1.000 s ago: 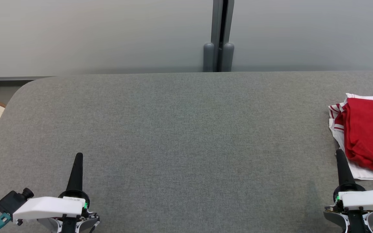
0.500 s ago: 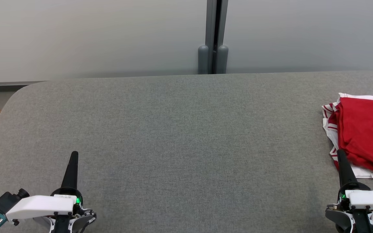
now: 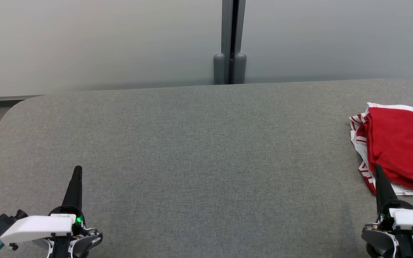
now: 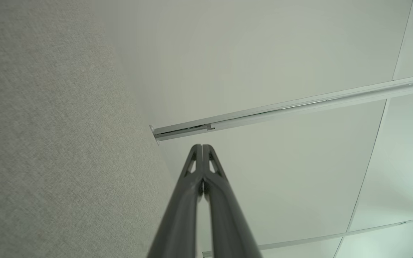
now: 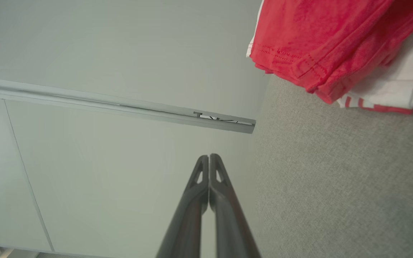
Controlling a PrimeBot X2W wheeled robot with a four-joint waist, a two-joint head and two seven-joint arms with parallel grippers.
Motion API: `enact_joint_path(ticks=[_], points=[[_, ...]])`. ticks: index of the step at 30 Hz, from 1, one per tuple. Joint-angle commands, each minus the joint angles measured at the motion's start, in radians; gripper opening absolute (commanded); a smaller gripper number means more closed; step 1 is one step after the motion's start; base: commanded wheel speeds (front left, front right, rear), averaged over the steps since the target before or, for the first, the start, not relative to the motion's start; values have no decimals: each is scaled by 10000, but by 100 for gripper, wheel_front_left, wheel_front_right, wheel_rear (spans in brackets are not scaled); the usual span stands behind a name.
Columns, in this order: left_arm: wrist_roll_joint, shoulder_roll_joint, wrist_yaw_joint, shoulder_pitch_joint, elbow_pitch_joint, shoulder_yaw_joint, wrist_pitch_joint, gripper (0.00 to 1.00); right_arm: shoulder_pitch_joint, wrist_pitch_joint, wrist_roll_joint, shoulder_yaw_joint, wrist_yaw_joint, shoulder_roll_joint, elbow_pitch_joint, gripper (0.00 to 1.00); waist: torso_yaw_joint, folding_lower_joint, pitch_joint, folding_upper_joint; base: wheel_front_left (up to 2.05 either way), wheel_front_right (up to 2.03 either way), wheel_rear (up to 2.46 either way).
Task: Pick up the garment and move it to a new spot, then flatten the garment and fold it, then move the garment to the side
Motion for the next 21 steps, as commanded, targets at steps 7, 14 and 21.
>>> enact_joint_path(ticks=[7,14,21], points=[[-594,35,-14,-213,-33,200,208,0,-182,221,732,-91,2,-71,2,0,-115,-1,-61,0,0,0,0],[-963,22,-15,-237,-24,300,335,0,-174,349,1169,-144,1,-66,27,0,-198,-1,-105,0,0,0,0],[-1331,10,-16,-258,-13,411,483,0,-194,476,1664,-195,1,-61,49,0,-296,-1,-156,0,0,0,0]])
